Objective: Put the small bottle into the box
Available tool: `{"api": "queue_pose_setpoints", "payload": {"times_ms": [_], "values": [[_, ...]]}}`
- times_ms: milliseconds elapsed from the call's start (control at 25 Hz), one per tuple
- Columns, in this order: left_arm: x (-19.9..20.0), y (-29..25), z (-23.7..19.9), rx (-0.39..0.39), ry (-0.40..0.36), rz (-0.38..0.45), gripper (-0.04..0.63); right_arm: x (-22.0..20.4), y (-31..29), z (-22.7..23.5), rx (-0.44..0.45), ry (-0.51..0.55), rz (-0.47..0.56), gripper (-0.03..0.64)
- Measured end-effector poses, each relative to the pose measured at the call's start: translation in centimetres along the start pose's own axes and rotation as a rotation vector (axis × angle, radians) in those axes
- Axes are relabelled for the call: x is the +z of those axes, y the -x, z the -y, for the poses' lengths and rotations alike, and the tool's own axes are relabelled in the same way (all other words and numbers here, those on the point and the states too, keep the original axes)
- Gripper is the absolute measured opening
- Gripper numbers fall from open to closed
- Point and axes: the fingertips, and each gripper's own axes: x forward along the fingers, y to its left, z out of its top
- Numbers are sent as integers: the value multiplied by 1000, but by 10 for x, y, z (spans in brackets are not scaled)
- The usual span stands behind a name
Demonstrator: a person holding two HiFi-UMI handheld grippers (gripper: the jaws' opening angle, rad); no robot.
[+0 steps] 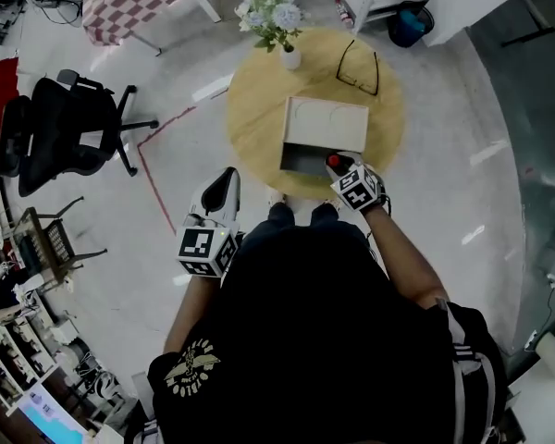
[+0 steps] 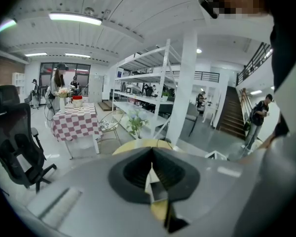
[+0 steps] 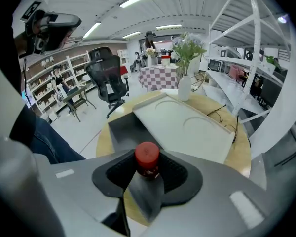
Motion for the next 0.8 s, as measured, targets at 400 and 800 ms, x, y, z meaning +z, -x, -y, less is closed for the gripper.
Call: {"api": "queue_pose_setpoints", "payload": {"times_ms": [400,800], "values": [[14,1,-3,-34,-29,23,0,7,2,-18,-6,0,43,242],[58,-36,39,-269,-110,105,0,138,221,2,-320,-112,605,96]]}}
